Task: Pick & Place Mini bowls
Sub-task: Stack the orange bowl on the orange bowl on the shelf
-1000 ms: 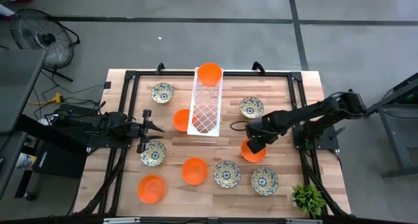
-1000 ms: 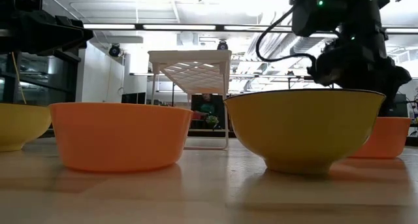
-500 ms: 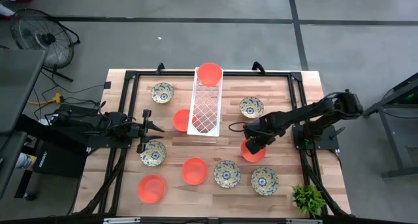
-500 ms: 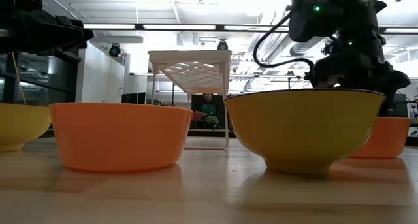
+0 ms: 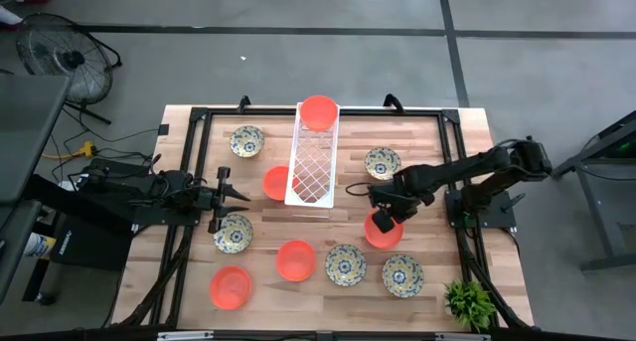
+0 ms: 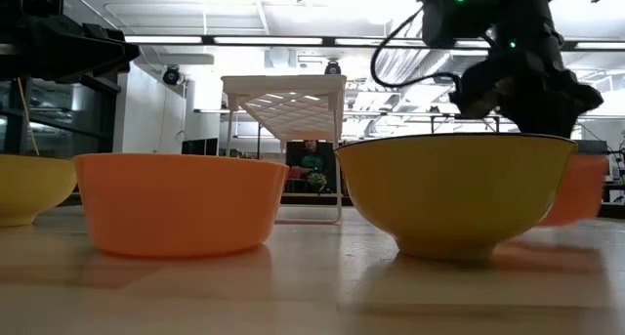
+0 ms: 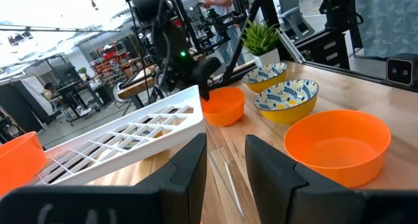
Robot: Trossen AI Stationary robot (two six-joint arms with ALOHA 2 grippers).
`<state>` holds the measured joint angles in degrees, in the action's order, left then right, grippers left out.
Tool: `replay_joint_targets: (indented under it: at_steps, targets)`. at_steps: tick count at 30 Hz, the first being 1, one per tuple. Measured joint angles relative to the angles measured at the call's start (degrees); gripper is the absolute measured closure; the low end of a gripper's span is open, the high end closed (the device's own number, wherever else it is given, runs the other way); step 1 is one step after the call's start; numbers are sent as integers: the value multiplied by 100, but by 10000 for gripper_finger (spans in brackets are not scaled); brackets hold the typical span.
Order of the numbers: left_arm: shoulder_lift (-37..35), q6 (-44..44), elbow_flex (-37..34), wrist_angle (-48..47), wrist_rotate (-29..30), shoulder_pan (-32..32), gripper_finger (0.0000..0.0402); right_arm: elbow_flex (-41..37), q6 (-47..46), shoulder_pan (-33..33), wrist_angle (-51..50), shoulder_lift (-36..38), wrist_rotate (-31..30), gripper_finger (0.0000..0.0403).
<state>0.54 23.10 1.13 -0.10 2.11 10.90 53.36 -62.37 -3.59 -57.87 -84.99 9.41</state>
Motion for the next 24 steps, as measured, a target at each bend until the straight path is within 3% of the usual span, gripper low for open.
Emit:
replay_joint_targets:
  at_steps: [14,24]
  targets:
    - [1,-1,-1,0,0,0,300,2041,1430,1044,-1234,7,153,402]
    - [0,-1,0,0,0,0,300,3135,2806,2051,-1535,-5,119,402]
